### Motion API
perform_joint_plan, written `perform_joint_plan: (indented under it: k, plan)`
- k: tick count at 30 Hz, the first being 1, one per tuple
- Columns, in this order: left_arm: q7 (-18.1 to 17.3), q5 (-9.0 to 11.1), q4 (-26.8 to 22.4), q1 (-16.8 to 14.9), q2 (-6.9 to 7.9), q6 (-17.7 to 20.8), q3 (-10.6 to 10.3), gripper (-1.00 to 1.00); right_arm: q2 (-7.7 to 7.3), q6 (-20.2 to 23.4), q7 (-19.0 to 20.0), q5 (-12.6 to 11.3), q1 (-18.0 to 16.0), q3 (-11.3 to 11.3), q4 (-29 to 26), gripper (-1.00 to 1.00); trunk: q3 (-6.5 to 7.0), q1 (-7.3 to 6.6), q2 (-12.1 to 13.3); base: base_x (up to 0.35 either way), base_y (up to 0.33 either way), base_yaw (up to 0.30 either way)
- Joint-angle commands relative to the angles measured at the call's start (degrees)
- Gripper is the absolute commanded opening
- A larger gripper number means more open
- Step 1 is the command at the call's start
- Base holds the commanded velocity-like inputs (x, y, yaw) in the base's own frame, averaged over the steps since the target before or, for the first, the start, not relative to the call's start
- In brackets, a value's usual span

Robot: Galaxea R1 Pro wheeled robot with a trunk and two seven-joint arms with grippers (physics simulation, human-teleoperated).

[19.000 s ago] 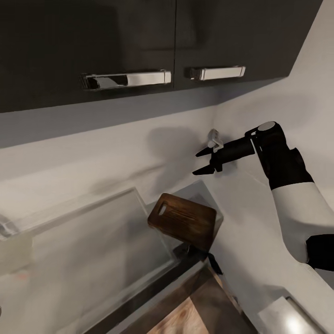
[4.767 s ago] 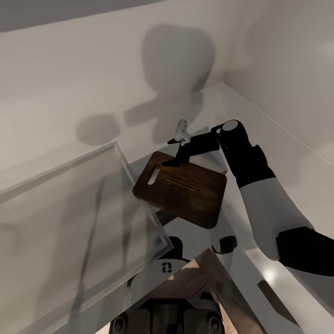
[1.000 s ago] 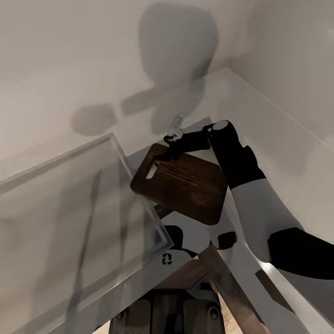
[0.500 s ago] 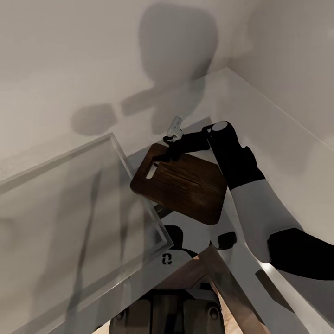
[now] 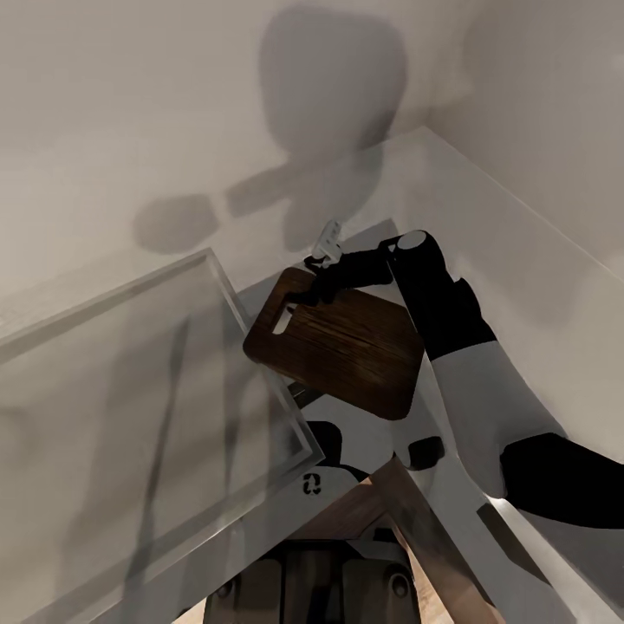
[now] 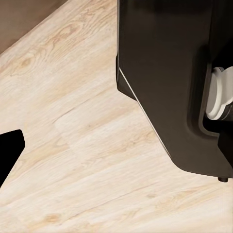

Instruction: In the kitchen, take the Vidalia onion out of the sink, dice it on the chopping board with the paring knife, put the diced onion into the bowl on the countertop, then place both the paring knife and the chopping board into the sink.

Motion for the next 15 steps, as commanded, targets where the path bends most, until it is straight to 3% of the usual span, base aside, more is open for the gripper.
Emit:
perform_joint_plan:
  k: [1, 15]
  plan:
    - [0.4, 0.1, -0.1, 0.0, 0.05, 0.0, -0.3, 1.00, -0.01, 1.2, 0.3, 0.8, 0.1, 0.0, 1.8, 1.00, -0.07, 0.05, -0.1, 0.000, 0.000, 0.000]
    - [0.4, 0.1, -0.1, 0.0, -0.01, 0.0, -0.3, 1.00, -0.26, 1.1, 0.2, 0.9, 0.6, 0.0, 3.9, 1.00, -0.07, 0.05, -0.1, 0.000, 0.000, 0.000]
